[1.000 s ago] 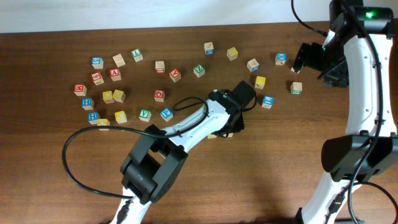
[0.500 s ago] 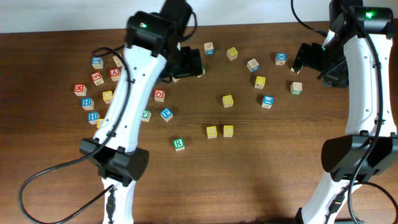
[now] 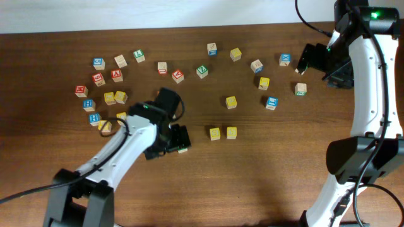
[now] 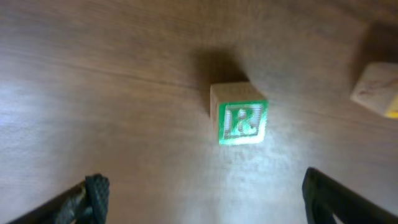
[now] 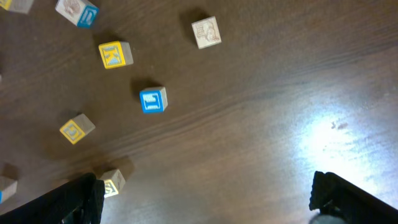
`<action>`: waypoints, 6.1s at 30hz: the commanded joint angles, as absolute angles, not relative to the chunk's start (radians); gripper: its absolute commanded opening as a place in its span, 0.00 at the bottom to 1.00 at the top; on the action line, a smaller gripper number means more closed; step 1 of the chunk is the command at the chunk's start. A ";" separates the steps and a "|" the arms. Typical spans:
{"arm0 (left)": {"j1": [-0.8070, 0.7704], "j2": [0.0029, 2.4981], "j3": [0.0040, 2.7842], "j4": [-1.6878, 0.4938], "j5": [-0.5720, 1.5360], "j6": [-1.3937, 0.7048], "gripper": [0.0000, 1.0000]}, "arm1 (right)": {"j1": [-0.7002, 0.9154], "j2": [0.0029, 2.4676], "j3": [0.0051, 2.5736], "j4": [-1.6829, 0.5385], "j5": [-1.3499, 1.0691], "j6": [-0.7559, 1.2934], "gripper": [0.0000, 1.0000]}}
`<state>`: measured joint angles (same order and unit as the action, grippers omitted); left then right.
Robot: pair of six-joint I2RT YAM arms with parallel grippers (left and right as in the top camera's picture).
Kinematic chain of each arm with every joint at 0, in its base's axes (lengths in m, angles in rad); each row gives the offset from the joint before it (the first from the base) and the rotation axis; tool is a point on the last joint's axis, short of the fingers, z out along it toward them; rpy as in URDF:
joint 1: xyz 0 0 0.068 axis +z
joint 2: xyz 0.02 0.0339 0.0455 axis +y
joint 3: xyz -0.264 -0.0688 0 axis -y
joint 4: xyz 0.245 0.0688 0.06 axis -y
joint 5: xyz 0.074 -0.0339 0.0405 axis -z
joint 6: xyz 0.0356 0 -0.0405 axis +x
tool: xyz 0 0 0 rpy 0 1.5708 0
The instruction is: Spell out RSS
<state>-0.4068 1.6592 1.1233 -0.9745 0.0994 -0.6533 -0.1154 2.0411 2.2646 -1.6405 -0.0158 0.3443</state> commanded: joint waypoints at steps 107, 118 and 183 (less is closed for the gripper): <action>-0.406 1.915 1.137 -0.548 0.226 -0.591 0.00 | 0.315 2.058 1.377 -0.982 -0.381 0.294 0.04; -0.436 1.915 1.137 -0.535 0.270 -0.591 0.00 | 0.380 2.060 1.377 -0.927 -0.385 0.293 0.04; -0.198 1.615 1.586 -1.255 0.044 -0.518 0.99 | 0.423 1.834 1.374 -0.731 -0.206 0.292 0.04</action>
<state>-0.1997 1.6249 1.5757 -1.2522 0.0509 -0.5228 0.3576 1.7542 1.3247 -0.7700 -0.1772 0.3050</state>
